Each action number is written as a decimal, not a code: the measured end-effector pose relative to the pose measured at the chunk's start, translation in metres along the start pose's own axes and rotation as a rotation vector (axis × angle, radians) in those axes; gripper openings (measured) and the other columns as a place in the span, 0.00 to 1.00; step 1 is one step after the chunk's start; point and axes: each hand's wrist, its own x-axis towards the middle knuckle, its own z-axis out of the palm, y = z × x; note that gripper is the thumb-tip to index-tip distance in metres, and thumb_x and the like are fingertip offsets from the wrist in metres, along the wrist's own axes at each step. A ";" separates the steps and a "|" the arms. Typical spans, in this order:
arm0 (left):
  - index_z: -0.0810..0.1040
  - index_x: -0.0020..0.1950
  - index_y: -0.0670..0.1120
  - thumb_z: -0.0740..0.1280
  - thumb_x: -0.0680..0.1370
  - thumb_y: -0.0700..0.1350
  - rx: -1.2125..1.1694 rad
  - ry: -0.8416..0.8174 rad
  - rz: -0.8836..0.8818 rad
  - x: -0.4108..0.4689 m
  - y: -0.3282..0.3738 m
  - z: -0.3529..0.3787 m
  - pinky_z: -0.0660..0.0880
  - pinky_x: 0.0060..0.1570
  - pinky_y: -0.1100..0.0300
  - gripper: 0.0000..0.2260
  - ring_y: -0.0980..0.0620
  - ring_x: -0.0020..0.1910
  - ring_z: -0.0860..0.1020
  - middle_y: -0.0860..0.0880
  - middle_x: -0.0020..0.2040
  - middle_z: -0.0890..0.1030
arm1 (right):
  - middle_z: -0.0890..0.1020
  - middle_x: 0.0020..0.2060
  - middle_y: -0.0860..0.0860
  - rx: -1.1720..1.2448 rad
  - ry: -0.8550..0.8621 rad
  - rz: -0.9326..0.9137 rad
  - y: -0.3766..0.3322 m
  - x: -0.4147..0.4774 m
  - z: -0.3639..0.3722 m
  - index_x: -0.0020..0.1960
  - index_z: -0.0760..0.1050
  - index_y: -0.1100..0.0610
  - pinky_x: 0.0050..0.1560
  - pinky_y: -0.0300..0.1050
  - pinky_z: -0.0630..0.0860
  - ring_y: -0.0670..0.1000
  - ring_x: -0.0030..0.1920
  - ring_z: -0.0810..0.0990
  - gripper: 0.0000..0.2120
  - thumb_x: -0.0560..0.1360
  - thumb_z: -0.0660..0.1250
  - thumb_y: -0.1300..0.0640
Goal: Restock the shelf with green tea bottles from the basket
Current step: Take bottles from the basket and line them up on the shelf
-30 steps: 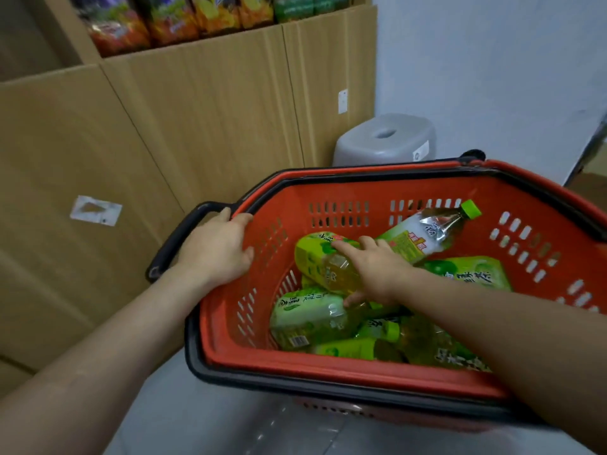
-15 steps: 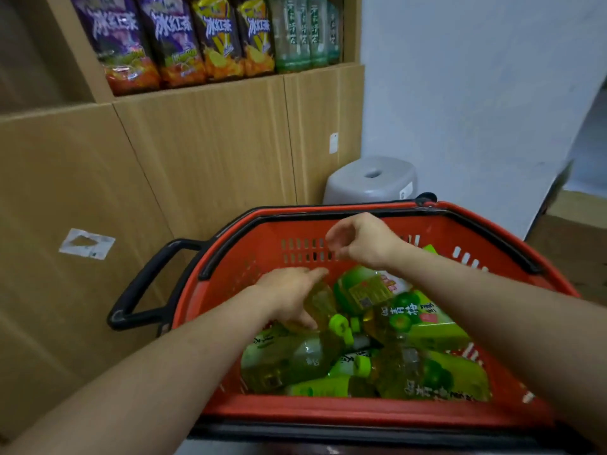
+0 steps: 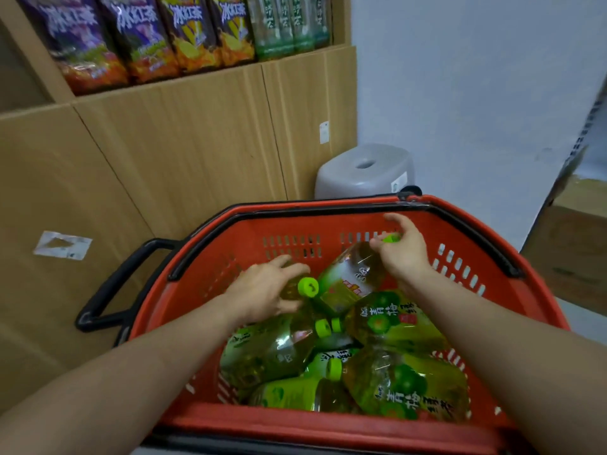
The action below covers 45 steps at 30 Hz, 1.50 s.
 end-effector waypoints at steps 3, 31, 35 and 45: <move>0.72 0.62 0.60 0.69 0.69 0.63 -0.482 0.290 -0.200 -0.013 -0.010 -0.025 0.75 0.57 0.53 0.23 0.50 0.57 0.79 0.54 0.59 0.80 | 0.79 0.55 0.52 0.000 -0.119 -0.015 -0.003 -0.008 0.016 0.64 0.73 0.49 0.52 0.47 0.76 0.52 0.53 0.78 0.22 0.72 0.73 0.56; 0.76 0.54 0.54 0.70 0.68 0.61 -0.304 1.306 -0.704 -0.351 -0.297 -0.329 0.76 0.55 0.47 0.19 0.48 0.54 0.79 0.54 0.52 0.82 | 0.82 0.39 0.53 0.488 -0.731 -0.657 -0.405 -0.221 0.336 0.48 0.78 0.60 0.46 0.50 0.77 0.52 0.41 0.81 0.09 0.76 0.68 0.54; 0.73 0.61 0.54 0.68 0.71 0.62 -0.117 1.185 -0.886 -0.373 -0.343 -0.331 0.75 0.57 0.47 0.22 0.43 0.59 0.78 0.49 0.61 0.79 | 0.85 0.43 0.53 0.385 -0.685 -0.735 -0.432 -0.245 0.399 0.46 0.80 0.54 0.55 0.58 0.78 0.56 0.48 0.83 0.11 0.72 0.70 0.47; 0.61 0.71 0.55 0.62 0.76 0.59 0.129 1.174 -0.783 -0.380 -0.395 -0.298 0.71 0.53 0.48 0.25 0.39 0.62 0.72 0.42 0.62 0.74 | 0.67 0.62 0.52 -0.171 -0.524 -1.007 -0.399 -0.281 0.469 0.74 0.55 0.45 0.60 0.51 0.71 0.54 0.63 0.70 0.44 0.65 0.68 0.30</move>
